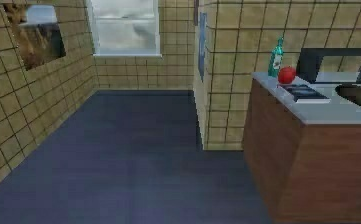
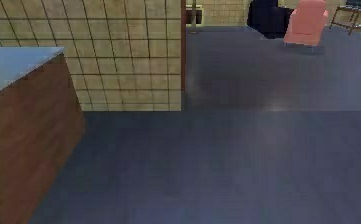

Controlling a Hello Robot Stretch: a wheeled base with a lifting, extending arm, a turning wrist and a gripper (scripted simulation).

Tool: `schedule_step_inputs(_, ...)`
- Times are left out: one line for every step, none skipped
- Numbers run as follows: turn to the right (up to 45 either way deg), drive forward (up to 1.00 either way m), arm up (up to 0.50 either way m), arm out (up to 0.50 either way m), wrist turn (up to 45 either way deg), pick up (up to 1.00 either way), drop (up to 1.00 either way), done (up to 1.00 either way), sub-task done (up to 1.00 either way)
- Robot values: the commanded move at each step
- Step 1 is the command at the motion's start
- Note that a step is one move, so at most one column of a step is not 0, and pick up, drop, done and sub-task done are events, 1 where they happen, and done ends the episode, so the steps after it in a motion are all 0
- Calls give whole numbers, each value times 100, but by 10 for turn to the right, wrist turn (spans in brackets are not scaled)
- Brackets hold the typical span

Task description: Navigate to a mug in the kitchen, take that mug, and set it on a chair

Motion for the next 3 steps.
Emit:
schedule_step_inputs(450,0,0,0,0,0,0,0,0)
schedule_step_inputs(450,0,0,0,0,0,0,0,0)
schedule_step_inputs(450,0,0,0,0,0,0,0,0)
